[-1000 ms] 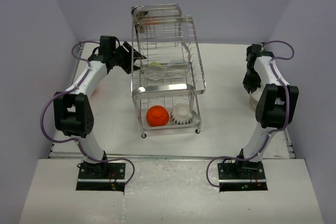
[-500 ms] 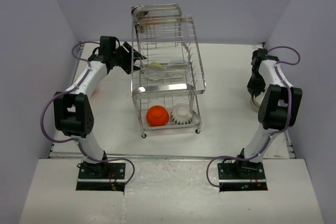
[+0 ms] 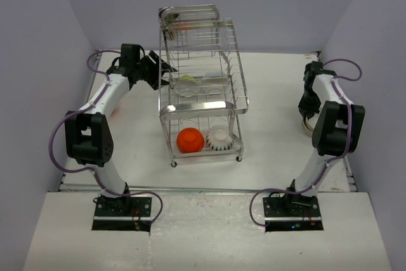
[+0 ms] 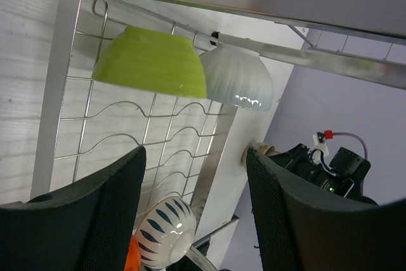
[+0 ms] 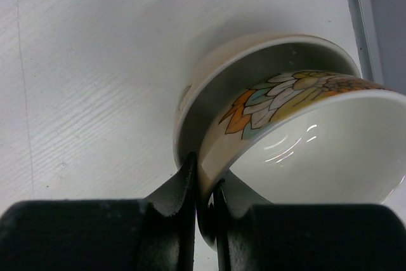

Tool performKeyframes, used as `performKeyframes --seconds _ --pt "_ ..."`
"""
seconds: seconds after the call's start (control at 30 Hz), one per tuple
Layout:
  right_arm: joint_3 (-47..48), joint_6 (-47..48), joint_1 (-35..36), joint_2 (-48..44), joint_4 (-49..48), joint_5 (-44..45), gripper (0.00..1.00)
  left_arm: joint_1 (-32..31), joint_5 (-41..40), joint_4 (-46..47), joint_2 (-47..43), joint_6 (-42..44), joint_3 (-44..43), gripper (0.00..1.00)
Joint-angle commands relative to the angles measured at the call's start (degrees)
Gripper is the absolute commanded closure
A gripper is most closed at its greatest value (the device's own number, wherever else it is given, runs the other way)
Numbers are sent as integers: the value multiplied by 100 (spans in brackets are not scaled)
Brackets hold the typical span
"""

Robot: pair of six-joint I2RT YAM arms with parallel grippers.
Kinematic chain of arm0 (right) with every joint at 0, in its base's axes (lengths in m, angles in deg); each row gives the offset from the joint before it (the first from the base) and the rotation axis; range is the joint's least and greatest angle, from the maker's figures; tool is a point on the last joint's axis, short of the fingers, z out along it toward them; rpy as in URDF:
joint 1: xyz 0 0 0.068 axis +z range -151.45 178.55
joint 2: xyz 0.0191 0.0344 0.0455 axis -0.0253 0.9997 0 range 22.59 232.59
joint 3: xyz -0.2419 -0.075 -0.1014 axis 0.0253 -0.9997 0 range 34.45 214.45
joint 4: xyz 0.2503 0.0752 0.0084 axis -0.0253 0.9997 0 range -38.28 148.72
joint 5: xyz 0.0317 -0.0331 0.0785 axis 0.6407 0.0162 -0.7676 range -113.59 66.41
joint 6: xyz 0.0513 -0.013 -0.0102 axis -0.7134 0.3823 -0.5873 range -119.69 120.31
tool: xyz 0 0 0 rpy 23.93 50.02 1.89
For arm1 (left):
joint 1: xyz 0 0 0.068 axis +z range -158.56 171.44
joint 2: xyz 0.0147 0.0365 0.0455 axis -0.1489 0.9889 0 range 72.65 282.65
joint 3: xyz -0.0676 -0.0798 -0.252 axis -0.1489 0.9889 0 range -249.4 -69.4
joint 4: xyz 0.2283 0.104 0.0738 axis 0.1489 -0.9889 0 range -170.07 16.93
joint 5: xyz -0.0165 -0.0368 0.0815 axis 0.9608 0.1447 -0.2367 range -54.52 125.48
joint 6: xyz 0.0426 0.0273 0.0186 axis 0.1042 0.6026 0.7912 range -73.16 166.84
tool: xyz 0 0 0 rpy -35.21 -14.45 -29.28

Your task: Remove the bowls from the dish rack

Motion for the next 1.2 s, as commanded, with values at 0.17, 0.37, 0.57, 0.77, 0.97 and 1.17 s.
performKeyframes --seconds 0.17,0.37,0.57,0.77,0.97,1.17 --pt "209 4 -77 96 20 3 82 -31 177 35 -169 121 -4 34" --pt "314 4 -86 166 46 -15 73 -22 195 70 -125 94 -4 34" --pt "419 -14 -86 17 63 -24 67 -22 151 79 -169 86 75 34" --pt "832 -31 54 -431 309 -173 60 -22 90 158 -275 -2 321 34" --pt "964 -22 292 -835 433 -269 49 22 -7 184 -398 -37 462 32" --pt "780 -93 467 -1108 336 -497 48 4 -78 158 -521 -178 602 31"
